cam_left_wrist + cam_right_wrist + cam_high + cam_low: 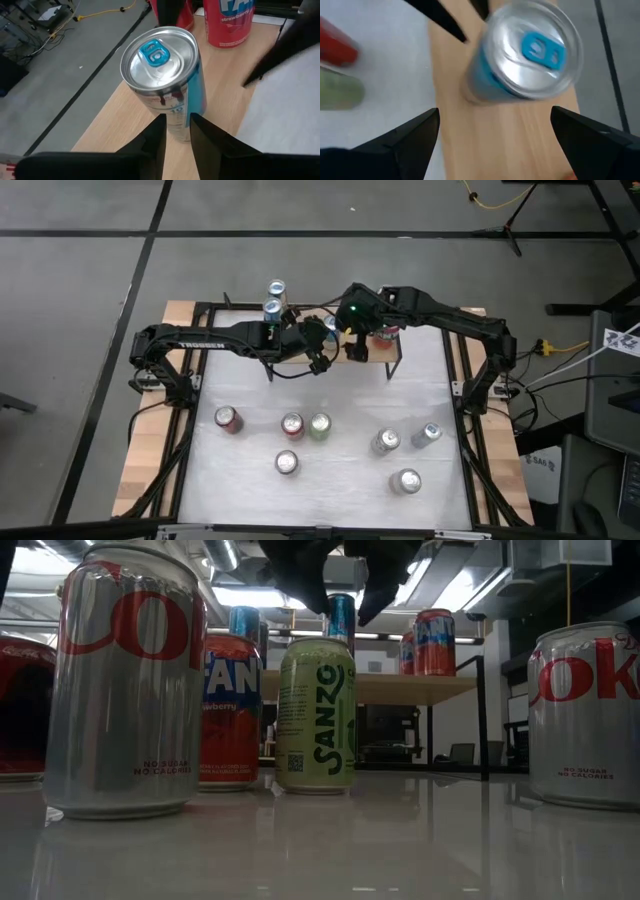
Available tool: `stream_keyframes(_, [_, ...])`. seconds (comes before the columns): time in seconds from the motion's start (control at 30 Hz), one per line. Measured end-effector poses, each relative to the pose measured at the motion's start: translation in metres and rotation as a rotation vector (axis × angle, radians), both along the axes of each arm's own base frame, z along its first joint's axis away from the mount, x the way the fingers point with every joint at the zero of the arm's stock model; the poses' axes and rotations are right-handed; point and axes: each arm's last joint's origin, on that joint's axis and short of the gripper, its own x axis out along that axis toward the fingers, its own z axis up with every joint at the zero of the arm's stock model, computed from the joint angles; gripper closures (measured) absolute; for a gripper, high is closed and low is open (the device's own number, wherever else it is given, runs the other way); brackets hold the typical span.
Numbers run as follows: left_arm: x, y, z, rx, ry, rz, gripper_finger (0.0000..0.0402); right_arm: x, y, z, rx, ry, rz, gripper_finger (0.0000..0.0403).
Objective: Sort soda cans
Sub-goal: Put the left blue soda can on the shelf aligned with the blue soda cans
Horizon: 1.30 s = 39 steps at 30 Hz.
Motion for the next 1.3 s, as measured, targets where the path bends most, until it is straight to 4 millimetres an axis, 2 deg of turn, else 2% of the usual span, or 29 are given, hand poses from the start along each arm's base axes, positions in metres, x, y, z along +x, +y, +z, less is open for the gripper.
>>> stream_keyframes(0.73, [-0.002,0.005,0.0,0.071,0.035,0.051,0.0326,0.002,0.004,0.001,0.126,-0.046,0.087,0.0031])
stream_keyframes(1.07, [-0.006,0.005,-0.001,0.086,0.074,0.067,0.0326,0.002,0.004,0.001,0.119,-0.047,0.085,0.0031])
stream_keyframes(1.3, [-0.014,0.003,0.007,0.085,0.066,0.062,0.0326,0.001,0.002,0.001,0.054,-0.03,0.037,0.0031])
